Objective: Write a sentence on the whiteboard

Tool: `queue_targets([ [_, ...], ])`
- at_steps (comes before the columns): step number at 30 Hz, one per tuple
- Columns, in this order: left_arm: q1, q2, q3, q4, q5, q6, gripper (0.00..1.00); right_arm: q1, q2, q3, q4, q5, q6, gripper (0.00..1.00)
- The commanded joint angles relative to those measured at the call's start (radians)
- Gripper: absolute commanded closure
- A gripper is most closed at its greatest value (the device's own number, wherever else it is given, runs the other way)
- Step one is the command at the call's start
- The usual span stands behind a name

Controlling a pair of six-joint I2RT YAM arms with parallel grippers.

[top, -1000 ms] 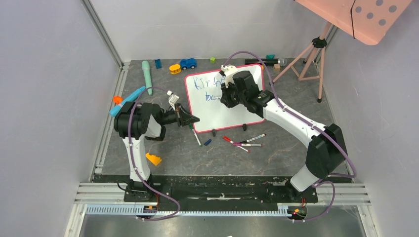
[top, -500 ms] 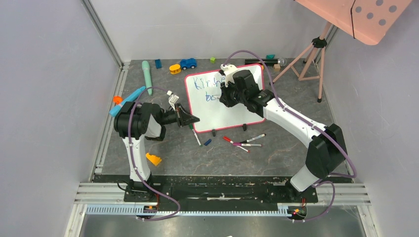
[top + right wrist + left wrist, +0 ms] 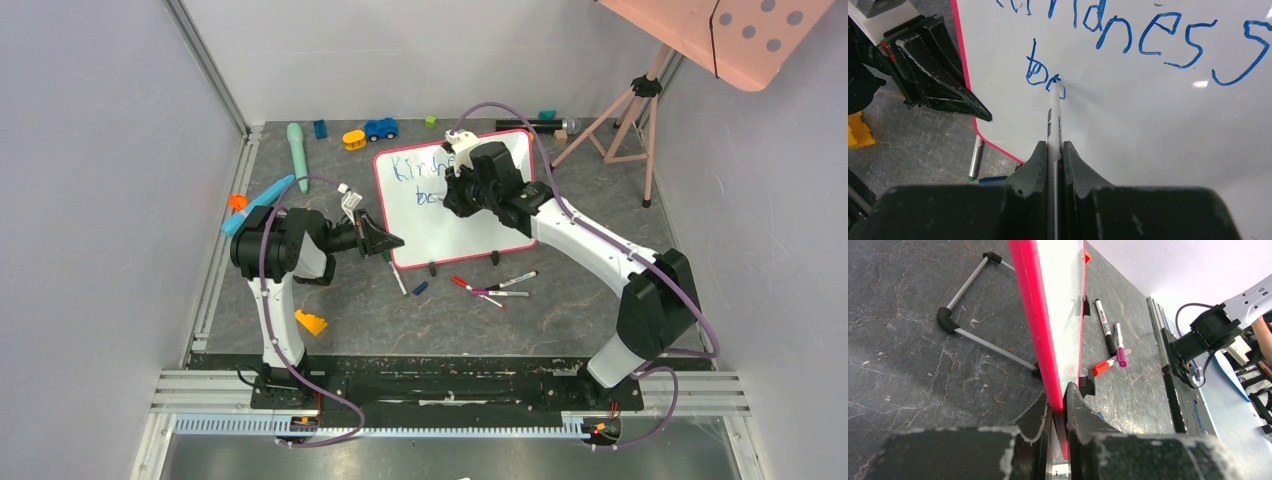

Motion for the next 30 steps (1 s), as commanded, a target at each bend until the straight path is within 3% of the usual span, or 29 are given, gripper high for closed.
queue_targets([
  [1, 0.012, 0.024, -0.011, 0.054, -0.039, 0.175, 0.96, -0.003, 0.014, 0.022, 0.049, -0.006, -0.014, 1.00],
  [30, 0.012, 0.024, -0.014, 0.054, -0.041, 0.175, 0.96, -0.004, -0.010, 0.014, -0.013, 0.153, -0.025, 1.00],
])
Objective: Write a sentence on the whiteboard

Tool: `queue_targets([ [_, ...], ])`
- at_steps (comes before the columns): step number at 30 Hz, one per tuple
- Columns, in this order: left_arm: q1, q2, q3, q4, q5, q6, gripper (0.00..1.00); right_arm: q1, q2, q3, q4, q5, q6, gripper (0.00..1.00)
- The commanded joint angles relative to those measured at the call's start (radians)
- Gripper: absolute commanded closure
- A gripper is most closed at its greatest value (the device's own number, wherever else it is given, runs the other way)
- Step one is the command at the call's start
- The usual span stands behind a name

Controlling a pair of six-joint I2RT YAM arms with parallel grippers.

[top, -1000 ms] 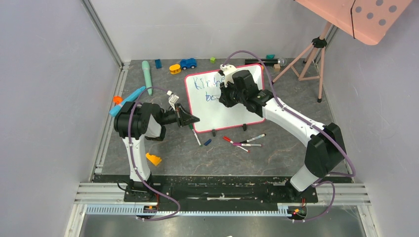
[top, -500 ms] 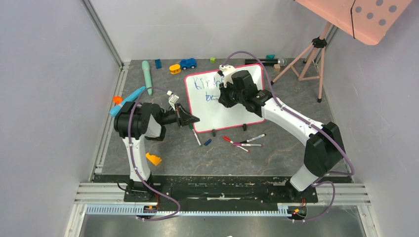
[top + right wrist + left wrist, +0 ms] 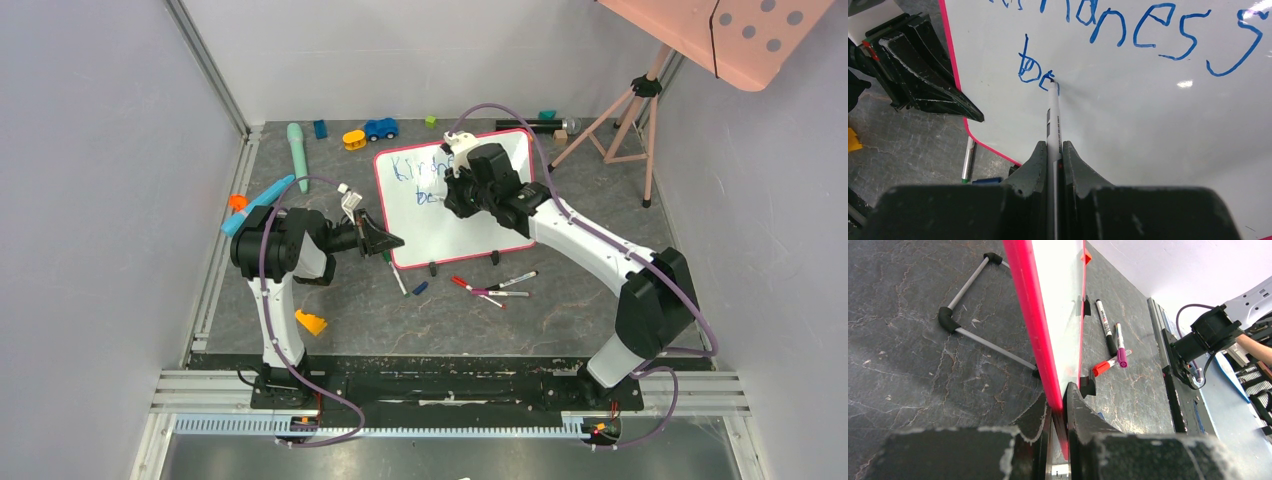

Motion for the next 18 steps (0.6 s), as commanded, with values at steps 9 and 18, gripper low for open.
queue_targets([
  [9, 0.012, 0.025, -0.012, 0.056, -0.034, 0.175, 0.96, -0.011, -0.018, 0.032, -0.019, 0.112, -0.031, 1.00],
  [18, 0.012, 0.024, -0.012, 0.056, -0.034, 0.175, 0.97, -0.012, 0.011, 0.082, -0.020, 0.104, -0.040, 1.00],
])
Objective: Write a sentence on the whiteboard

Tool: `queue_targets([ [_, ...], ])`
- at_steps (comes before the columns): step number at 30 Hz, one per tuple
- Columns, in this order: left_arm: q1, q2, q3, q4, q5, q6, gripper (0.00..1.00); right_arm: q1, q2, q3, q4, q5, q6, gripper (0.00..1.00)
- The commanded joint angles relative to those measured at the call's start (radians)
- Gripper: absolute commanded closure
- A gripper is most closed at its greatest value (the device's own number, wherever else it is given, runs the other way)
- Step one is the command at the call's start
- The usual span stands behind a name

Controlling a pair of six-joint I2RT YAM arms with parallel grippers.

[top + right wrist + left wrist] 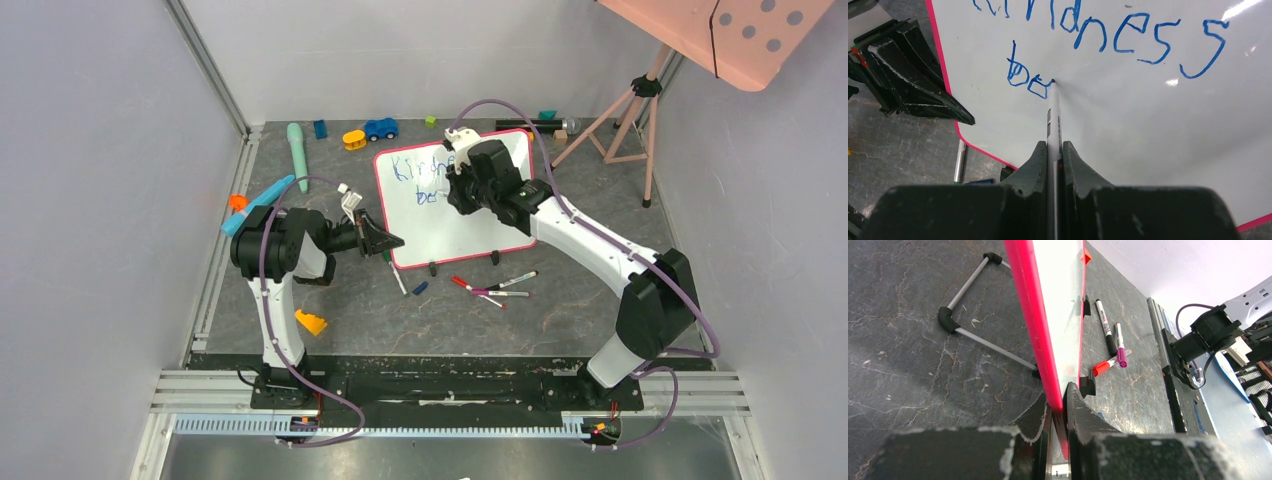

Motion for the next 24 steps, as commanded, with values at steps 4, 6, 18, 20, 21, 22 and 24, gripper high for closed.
queue_targets([
  [4, 0.012, 0.024, -0.012, 0.056, -0.034, 0.175, 0.96, -0.011, 0.029, 0.071, 0.018, 0.038, -0.032, 1.00],
  [6, 0.012, 0.024, -0.012, 0.056, -0.034, 0.175, 0.97, -0.012, 0.031, 0.071, 0.020, 0.021, -0.031, 1.00],
  [18, 0.012, 0.024, -0.011, 0.055, -0.036, 0.175, 0.97, -0.012, 0.046, 0.054, 0.022, -0.065, -0.023, 1.00],
  [20, 0.012, 0.024, -0.012, 0.056, -0.036, 0.175, 0.96, -0.011, 0.043, 0.048, 0.020, -0.066, -0.022, 1.00],
  [21, 0.012, 0.024, -0.012, 0.056, -0.036, 0.175, 0.96, -0.012, 0.042, 0.045, 0.019, -0.066, -0.025, 1.00],
  [22, 0.012, 0.023, -0.012, 0.056, -0.036, 0.175, 0.96, -0.012, 0.040, 0.041, 0.018, -0.066, -0.025, 1.00],
  [24, 0.012, 0.024, -0.012, 0.056, -0.035, 0.175, 0.96, -0.011, 0.035, 0.029, 0.014, -0.068, -0.026, 1.00],
])
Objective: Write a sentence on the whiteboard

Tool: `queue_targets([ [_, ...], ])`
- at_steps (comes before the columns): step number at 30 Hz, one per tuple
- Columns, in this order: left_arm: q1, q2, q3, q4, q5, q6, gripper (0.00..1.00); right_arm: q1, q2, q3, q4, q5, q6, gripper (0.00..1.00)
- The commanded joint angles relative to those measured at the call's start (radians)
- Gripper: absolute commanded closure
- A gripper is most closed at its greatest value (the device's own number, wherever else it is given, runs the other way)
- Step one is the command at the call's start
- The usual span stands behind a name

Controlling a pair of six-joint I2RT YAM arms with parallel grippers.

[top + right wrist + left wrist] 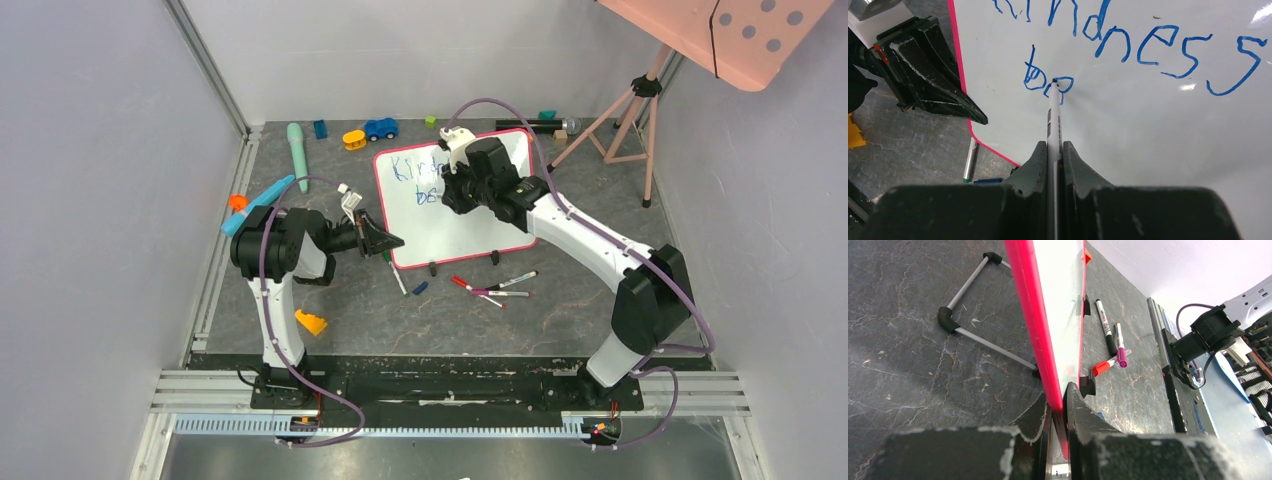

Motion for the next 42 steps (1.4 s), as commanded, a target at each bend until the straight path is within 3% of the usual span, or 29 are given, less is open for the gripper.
queue_targets([
  [1, 0.012, 0.024, -0.011, 0.056, -0.036, 0.175, 0.97, -0.009, 0.001, -0.011, 0.014, -0.001, -0.012, 1.00],
  [17, 0.012, 0.024, -0.011, 0.056, -0.036, 0.175, 0.97, -0.010, -0.057, -0.050, -0.004, 0.037, -0.020, 1.00],
  [25, 0.012, 0.024, -0.011, 0.056, -0.039, 0.175, 0.97, -0.026, -0.173, -0.069, 0.029, -0.071, -0.015, 1.00],
  [32, 0.011, 0.025, -0.019, 0.056, -0.086, 0.163, 0.97, -0.004, -0.248, -0.177, 0.124, 0.131, 0.064, 1.00],
  [36, 0.010, 0.014, -0.041, 0.056, -0.125, 0.172, 0.97, 0.067, -0.212, -0.132, 0.054, 0.286, 0.083, 1.00],
  [42, -0.003, 0.008, -0.063, 0.056, -0.180, 0.181, 0.97, 0.118, -0.217, -0.137, 0.030, 0.368, 0.142, 1.00],
])
